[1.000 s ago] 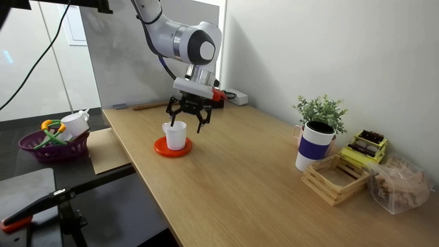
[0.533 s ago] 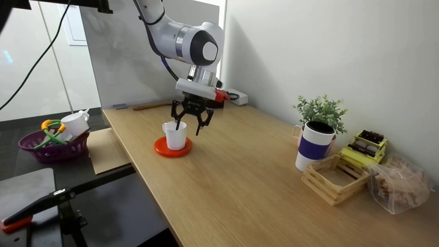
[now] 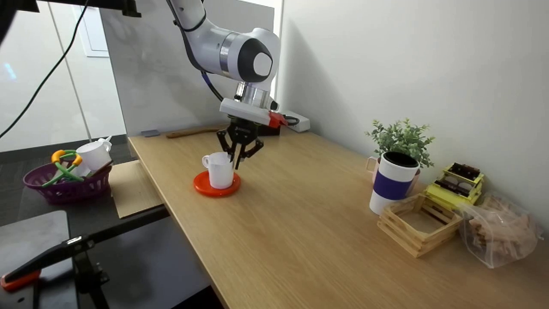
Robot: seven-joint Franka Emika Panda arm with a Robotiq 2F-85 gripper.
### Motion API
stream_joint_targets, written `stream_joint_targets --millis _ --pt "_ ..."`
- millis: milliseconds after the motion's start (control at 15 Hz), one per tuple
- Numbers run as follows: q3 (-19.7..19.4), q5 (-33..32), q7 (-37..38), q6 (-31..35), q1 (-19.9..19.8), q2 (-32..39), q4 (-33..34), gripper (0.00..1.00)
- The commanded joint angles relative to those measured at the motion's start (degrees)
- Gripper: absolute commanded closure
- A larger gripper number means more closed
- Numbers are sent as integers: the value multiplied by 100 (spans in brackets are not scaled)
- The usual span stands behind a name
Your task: Separate the mug from the side plate.
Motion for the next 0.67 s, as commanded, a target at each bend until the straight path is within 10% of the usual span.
stream_joint_targets --millis 0,600 --pt "77 -64 54 0 -28 -29 -73 100" --pt "173 -113 286 88 156 -247 -340 100"
